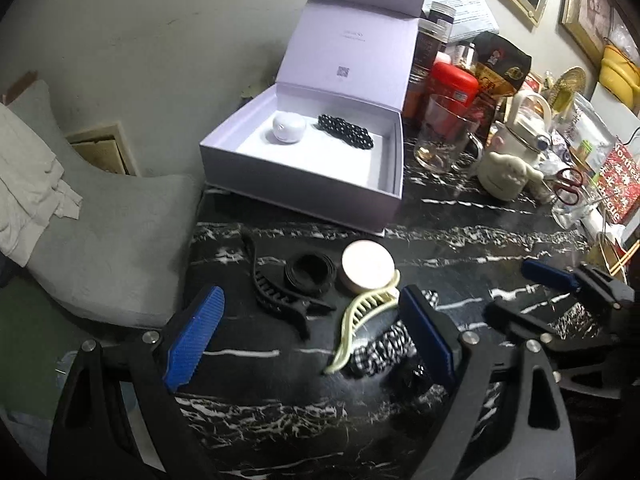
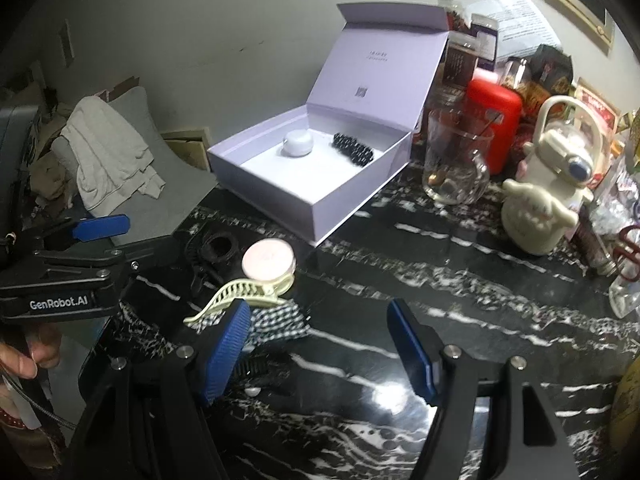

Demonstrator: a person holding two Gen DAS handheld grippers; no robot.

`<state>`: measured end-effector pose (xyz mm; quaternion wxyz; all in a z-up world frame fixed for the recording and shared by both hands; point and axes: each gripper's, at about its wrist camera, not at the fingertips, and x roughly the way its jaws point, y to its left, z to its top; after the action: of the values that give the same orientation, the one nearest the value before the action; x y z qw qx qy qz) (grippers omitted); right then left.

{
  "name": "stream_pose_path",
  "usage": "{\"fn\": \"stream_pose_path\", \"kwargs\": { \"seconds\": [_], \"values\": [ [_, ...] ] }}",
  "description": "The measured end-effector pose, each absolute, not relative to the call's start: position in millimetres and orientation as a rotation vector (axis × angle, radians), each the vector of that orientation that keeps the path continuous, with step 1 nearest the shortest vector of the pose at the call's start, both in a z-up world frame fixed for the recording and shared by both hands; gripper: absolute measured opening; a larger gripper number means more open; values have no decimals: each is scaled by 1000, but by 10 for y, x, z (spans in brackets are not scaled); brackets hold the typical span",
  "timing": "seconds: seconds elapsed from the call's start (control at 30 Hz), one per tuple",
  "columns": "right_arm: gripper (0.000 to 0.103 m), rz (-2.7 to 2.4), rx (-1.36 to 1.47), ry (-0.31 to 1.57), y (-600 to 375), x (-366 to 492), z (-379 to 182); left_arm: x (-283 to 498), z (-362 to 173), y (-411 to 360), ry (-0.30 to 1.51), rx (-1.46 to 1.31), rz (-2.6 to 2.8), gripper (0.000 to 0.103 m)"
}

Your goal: Organize objects

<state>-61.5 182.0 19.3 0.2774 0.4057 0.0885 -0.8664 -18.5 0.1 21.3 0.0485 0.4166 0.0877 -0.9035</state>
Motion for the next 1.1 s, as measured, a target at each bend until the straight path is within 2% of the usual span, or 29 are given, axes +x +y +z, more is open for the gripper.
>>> {"fn": "stream_pose_path", "kwargs": {
  "seconds": [0.53,0.87,1.0,1.1],
  "values": [
    [72,-2244,1173,232,1771,-466,-245,-171,-249,-26,223,1337,-2707,89],
    [73,-2159,1210,206,1700,-491,-397,-295,-304,-50,256,1327,-2746,89],
    [74,-2126,1211,200,1620,-482,-435,-415,-360,-59,357,1383,-2746,89],
    [74,-2106,1217,199,1589,-476,-471,-480,-430,-56,333,1400,-2702,89]
  ]
}}
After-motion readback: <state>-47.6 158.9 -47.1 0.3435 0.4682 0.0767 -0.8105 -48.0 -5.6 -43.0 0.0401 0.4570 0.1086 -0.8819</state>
